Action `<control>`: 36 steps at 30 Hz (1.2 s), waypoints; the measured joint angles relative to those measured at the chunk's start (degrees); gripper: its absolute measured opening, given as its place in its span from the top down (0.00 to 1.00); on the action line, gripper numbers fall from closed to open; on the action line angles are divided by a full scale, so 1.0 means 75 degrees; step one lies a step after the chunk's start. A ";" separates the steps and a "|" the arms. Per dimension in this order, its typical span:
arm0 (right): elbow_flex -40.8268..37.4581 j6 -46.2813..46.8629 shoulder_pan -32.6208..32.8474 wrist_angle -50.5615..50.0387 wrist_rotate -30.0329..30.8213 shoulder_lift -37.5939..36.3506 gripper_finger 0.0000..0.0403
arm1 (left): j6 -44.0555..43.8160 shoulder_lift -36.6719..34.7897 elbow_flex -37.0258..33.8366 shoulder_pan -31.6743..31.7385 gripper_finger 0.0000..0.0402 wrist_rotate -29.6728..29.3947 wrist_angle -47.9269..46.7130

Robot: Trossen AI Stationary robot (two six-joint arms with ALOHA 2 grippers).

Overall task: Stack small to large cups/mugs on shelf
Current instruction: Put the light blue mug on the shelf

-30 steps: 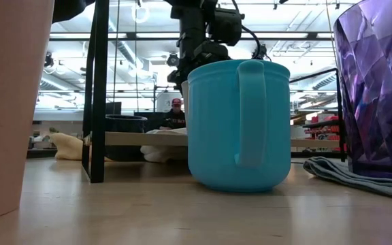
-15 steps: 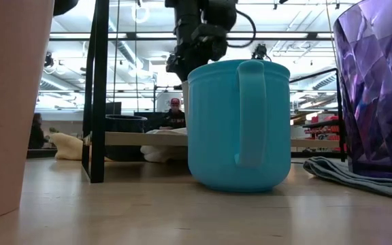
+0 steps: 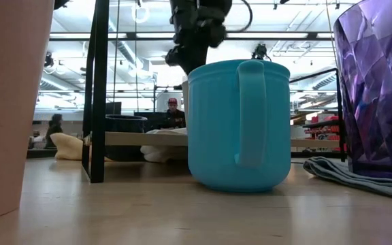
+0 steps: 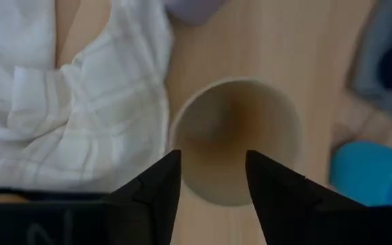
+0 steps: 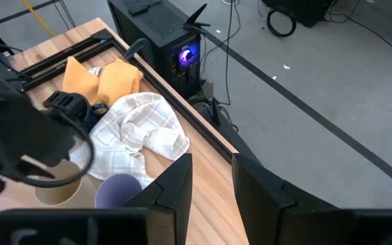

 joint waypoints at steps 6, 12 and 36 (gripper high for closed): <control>0.0000 0.0022 0.0000 -0.0059 -0.0005 0.0000 0.72 | -0.0116 -0.0461 0.0008 -0.0018 0.57 0.0034 0.0366; 0.0000 0.0061 0.0002 -0.0098 -0.0068 0.0000 0.72 | -0.0207 -0.1202 0.0023 -0.0004 0.57 -0.0157 0.0960; -0.2330 0.1793 0.3706 0.1990 -0.1951 0.0058 0.72 | 0.1091 -0.3110 0.0020 0.0888 0.62 -0.2251 0.1291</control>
